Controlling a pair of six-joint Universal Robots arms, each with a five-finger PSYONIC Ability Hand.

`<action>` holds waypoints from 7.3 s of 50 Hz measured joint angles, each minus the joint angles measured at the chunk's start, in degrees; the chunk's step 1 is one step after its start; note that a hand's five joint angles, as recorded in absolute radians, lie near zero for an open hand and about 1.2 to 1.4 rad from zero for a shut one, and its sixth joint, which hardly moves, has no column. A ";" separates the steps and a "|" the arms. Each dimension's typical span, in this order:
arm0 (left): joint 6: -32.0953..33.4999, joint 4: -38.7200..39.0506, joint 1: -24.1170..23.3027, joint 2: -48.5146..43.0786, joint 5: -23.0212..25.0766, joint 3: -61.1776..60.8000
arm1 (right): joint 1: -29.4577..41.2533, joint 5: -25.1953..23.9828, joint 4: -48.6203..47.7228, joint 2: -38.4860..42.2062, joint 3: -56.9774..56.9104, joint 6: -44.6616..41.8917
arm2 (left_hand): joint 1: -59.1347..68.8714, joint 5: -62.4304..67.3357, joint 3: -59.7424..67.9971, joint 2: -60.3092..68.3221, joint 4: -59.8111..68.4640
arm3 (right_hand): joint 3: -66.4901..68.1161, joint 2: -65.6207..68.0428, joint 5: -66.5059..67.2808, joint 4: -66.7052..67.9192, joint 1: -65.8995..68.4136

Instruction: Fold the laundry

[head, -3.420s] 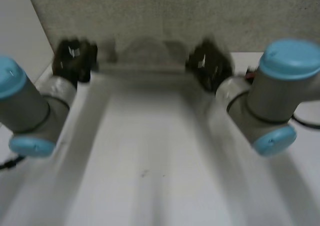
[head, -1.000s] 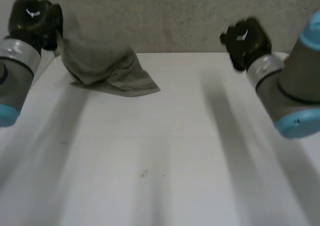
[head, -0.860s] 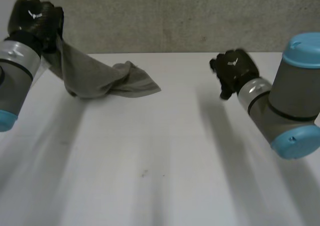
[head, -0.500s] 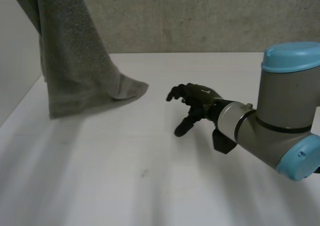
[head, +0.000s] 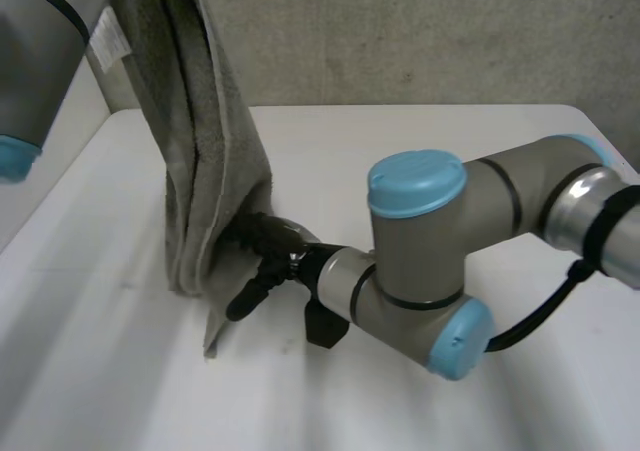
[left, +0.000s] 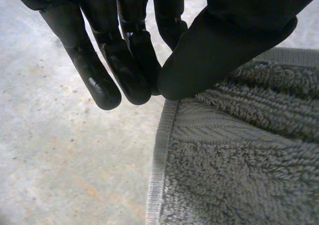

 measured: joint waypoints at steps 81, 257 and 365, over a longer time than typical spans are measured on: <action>-0.73 6.45 11.62 4.71 -4.28 -27.93 | 10.38 21.54 -4.36 -0.57 4.96 -27.26 | 0.00 0.00 0.00 0.00 0.00 | 2.31 2.12 3.22 2.64 2.16; -5.19 14.70 10.51 -1.70 -1.32 -48.68 | -30.20 12.80 -17.51 0.49 15.53 -38.67 | 0.12 0.00 0.01 0.00 0.01 | 44.95 44.20 44.48 45.75 36.74; 4.18 5.68 26.56 26.99 20.21 -44.32 | -35.33 7.47 12.81 -37.18 10.16 -68.38 | -2.17 -0.60 -0.17 -0.06 -0.16 | 46.96 45.32 46.34 48.00 36.75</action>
